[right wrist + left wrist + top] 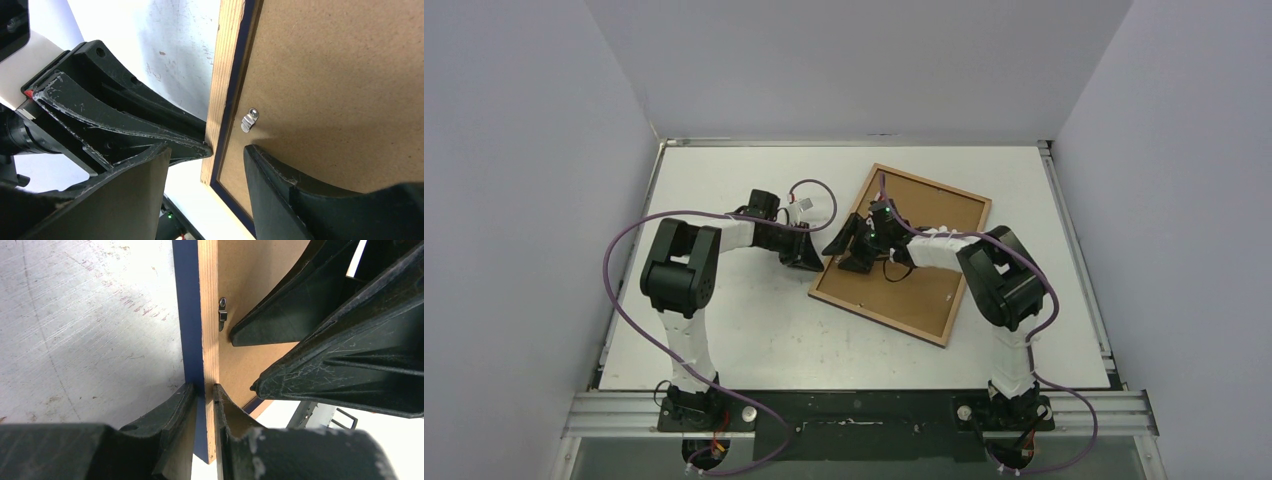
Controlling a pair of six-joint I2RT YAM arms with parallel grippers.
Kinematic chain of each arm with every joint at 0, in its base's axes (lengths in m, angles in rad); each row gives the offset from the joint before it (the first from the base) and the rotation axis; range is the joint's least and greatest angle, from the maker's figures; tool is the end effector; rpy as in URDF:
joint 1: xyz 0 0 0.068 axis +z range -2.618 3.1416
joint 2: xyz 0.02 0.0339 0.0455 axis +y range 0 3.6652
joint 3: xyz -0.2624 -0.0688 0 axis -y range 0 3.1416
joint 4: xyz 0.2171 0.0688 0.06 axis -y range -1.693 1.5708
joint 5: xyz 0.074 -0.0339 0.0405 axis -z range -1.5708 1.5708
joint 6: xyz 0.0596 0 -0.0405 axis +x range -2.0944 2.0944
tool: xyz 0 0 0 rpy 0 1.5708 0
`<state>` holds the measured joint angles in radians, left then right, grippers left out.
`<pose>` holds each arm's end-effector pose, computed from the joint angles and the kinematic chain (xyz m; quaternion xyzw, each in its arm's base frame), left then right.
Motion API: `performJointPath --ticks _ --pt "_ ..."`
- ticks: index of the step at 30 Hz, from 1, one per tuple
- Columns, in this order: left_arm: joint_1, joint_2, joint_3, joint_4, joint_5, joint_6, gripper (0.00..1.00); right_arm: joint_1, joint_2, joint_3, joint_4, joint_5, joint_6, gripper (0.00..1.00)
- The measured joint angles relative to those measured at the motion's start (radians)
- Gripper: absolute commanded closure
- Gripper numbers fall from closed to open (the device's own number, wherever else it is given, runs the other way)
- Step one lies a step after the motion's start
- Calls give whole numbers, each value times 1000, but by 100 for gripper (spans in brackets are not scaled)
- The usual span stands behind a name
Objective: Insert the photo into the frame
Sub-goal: Install the photo frame at the center of the board.
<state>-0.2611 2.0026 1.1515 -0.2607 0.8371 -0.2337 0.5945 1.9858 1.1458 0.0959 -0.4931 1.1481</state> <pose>0.3446 -0.1379 0.1260 0.1046 0.8884 -0.4346 0.1046 0.3226 0.2521 0.1463 0.1484 0.8811 0.4420 0.0798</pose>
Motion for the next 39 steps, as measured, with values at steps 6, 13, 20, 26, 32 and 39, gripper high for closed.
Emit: performJointPath --ticks 6,13,20,26,32,39 --pt "0 0 -1 3 1 -2 83 0 0 14 -21 11 -18 43" --pt "0 -3 -7 9 0 -12 83 0 3 16 -17 16 -17 43" --pt "0 -5 -8 11 -3 -16 83 0 6 16 0 31 -14 43" --pt "0 -5 -9 12 -3 -18 83 0 9 16 20 45 -11 43" --pt "-1 -11 -20 27 -4 -24 83 1 25 15 66 43 16 44" --pt "-2 -16 -29 40 -6 -26 83 4 29 -2 102 43 43 44"
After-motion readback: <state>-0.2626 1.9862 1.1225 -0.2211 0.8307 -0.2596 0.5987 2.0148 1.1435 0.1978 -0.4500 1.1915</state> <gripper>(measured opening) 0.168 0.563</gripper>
